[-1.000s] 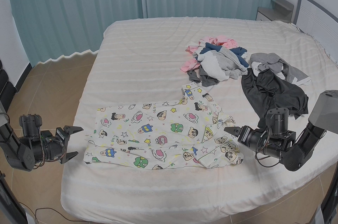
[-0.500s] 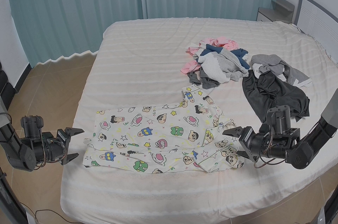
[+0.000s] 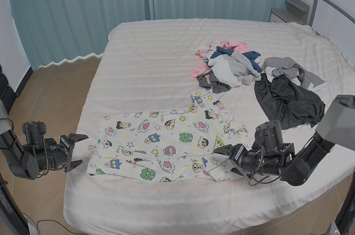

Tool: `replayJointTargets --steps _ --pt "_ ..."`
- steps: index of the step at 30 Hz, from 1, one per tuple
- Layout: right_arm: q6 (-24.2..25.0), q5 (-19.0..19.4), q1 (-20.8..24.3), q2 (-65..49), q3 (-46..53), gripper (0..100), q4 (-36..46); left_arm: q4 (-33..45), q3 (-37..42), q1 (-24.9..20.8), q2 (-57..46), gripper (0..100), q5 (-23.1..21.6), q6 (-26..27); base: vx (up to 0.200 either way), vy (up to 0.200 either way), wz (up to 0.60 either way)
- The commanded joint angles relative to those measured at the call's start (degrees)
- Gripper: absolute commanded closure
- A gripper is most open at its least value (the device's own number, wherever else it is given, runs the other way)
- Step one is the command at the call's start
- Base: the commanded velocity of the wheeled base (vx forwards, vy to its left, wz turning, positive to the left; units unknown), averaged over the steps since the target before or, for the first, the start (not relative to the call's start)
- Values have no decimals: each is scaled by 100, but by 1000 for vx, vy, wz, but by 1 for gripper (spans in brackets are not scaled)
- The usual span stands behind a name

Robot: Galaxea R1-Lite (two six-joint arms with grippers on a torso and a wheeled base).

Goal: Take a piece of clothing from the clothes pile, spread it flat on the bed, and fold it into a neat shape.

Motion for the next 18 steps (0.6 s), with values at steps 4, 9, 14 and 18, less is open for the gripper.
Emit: replayJointTargets --steps 4,9,14,18 --pt "-6 -71 190 572 -219 0 -18 -288 51 -3 183 0 10 -2 0 0 0" --pt "-15 -88 147 361 -210 0 -10 -296 51 6 191 0 10 -2 0 0 0" --pt "-6 -106 182 510 -263 0 -36 -296 51 6 191 0 10 -2 0 0 0" --pt "2 -106 208 572 -280 0 -36 -296 51 6 191 0 10 -2 0 0 0"
